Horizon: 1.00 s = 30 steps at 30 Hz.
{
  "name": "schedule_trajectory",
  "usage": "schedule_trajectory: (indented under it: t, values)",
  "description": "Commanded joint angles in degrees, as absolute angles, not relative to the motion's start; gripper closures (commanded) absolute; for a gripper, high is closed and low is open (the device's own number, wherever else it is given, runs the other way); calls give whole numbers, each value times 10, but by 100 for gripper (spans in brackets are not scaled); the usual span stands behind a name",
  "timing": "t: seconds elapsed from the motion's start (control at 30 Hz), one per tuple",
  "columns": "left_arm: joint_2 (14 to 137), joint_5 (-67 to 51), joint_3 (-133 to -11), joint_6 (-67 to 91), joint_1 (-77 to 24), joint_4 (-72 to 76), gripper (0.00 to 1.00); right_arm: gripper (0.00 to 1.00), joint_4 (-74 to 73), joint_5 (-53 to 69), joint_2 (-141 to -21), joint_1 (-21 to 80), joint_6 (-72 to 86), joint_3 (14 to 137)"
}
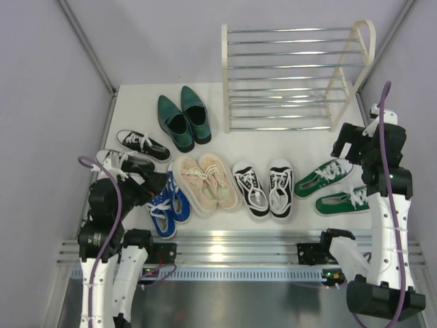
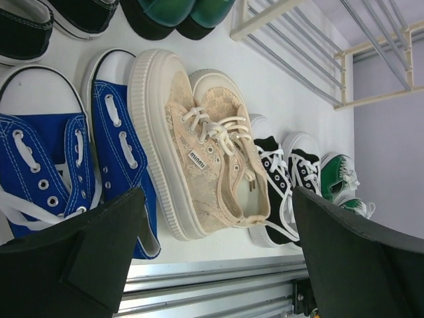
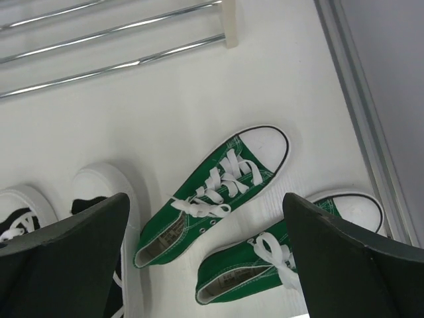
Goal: Place and organize the shoes onto the shoe shelf
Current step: Pick up the shoe at the center of the board.
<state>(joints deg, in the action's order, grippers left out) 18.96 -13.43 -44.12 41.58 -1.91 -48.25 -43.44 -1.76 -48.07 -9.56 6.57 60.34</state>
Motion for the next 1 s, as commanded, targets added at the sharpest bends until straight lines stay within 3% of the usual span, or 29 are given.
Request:
schedule_trajectory:
  t: [0.0, 0.13, 0.33, 0.8, 0.97]
  values:
    - [190, -175, -425, 432, -15, -479, 2, 1, -431, 80, -468, -100, 9, 617]
    - [202, -190, -405, 446, -15, -481, 3, 0, -429, 265, -433, -98, -159, 596]
    - [244, -169, -408, 453, -15, -484, 3, 1, -562, 502, -435, -84, -371, 610]
    - [332, -154, -413, 446, -26, -485, 6, 1, -526, 497, -458, -82, -272, 564]
    - [373, -87, -424, 481, -97, -483, 6, 0, -519, 493, -468, -82, -267, 557]
